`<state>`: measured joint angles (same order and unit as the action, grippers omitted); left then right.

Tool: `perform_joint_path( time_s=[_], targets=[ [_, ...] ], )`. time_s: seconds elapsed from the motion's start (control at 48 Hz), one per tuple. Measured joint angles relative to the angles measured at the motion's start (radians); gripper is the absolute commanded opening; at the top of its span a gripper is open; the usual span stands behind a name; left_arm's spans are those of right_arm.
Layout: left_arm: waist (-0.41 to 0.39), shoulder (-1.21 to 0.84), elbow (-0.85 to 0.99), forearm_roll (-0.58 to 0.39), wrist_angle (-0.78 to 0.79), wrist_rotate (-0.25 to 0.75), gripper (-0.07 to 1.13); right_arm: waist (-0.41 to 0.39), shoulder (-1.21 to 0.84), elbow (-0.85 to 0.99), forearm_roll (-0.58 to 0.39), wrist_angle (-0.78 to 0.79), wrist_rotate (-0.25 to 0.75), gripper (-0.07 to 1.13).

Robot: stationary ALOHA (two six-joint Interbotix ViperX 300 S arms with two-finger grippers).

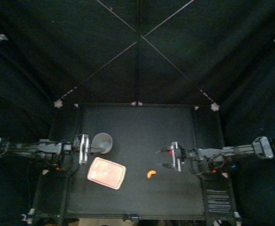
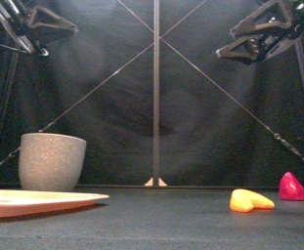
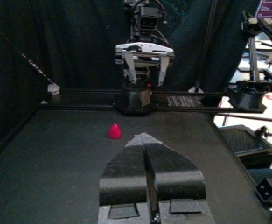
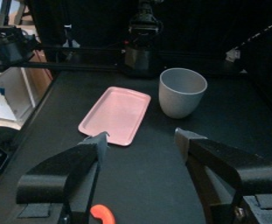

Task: Pick the tangerine then place it in the grey bowl
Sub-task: Pick the tangerine

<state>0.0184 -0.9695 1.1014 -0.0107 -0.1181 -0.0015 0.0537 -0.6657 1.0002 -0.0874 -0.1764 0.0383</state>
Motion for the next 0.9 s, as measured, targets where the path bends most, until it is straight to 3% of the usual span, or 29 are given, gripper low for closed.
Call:
perform_joint_path(
  time_s=[0.271,0.458,0.667,0.896],
  targets=[
    [0.012,0.0,0.0,0.0,0.005,0.0,0.02,0.028,0.213,-0.055,0.018,-0.002,0.0,0.95],
    [0.02,0.0,0.005,0.0,0.003,0.0,0.02,0.067,0.399,-0.149,0.1,0.227,-0.009,0.95],
    [0.021,0.0,0.009,0.0,0.005,0.0,0.02,0.086,0.528,-0.244,0.106,0.511,-0.02,0.95],
    [0.023,-0.002,0.018,0.0,0.003,0.003,0.02,0.103,0.621,-0.295,0.091,0.563,-0.023,0.95]
  ],
)
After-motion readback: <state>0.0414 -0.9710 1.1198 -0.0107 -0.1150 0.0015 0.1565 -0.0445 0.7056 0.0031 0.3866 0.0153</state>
